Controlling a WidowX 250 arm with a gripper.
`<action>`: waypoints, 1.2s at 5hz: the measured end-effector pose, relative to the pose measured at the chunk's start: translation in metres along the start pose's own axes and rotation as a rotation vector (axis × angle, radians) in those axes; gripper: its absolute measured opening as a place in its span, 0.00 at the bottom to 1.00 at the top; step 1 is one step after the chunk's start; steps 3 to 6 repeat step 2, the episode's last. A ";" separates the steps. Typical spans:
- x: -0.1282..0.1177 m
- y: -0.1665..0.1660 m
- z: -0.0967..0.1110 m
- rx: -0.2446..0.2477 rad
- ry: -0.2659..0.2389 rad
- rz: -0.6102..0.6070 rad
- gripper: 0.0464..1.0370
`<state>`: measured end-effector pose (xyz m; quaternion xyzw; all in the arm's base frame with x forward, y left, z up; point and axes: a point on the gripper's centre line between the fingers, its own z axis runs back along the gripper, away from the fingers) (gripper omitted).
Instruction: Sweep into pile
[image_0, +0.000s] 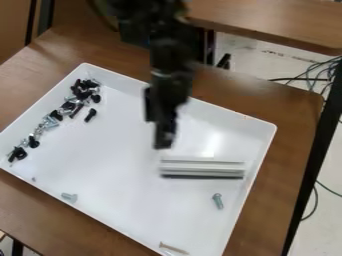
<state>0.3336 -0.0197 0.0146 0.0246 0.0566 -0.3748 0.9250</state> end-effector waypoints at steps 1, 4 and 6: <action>-0.047 0.018 -0.015 -0.009 0.111 0.226 0.96; -0.103 0.026 -0.015 -0.012 0.166 0.471 0.96; -0.103 0.026 -0.015 -0.012 0.166 0.471 0.96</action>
